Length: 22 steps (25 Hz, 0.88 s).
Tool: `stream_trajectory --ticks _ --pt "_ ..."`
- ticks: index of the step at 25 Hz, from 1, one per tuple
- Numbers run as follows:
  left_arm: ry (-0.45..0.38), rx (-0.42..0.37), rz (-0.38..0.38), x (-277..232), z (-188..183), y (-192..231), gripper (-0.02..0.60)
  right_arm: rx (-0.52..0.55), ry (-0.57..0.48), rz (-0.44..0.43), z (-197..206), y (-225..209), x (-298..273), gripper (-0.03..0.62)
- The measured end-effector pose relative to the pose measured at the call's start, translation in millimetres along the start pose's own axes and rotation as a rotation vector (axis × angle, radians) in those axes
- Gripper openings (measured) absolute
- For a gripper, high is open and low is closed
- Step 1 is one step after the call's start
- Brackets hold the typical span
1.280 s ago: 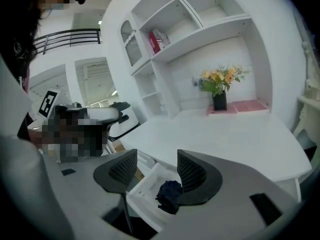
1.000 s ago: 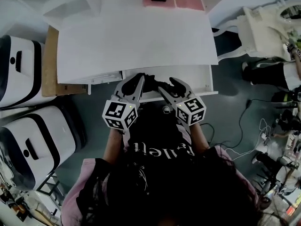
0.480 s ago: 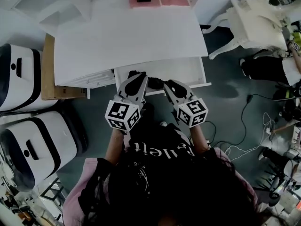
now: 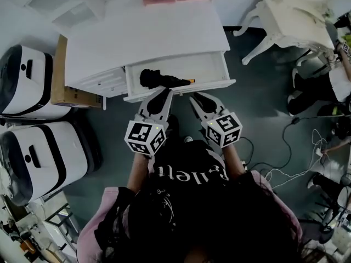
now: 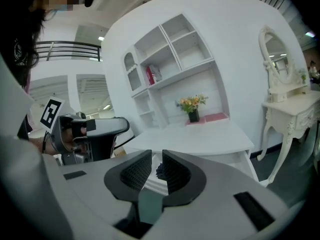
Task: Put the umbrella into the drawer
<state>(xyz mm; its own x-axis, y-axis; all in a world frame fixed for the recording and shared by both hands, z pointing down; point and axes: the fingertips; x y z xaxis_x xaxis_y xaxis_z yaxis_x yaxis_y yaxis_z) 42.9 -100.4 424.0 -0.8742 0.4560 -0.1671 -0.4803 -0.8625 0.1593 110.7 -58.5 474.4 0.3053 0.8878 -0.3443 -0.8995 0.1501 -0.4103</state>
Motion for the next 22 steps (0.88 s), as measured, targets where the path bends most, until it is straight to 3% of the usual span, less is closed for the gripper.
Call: stream_trajectory --ticks 8,15,22 --pt "0.032 -0.018 -0.065 45 21 -52 0.04 0.032 0.005 -0.082 28 27 49 0.077" --pt "0.022 -0.032 -0.09 68 17 -52 0.04 0.064 0.022 -0.124 37 53 49 0.067" --pt "-0.003 -0.056 -0.057 79 4 -48 0.04 0.076 0.008 -0.113 32 70 43 0.064"
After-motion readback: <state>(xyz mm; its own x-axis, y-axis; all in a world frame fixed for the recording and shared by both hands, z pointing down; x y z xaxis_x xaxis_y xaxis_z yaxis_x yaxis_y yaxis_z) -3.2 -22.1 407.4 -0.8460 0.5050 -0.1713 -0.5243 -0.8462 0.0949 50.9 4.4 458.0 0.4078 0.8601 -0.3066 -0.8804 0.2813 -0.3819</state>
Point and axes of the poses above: the fingertips, and each gripper's own axes: x backward along the fingers, y to its left, z out of its underside, and after that the axes turned 8 degrees about -x, right-handed
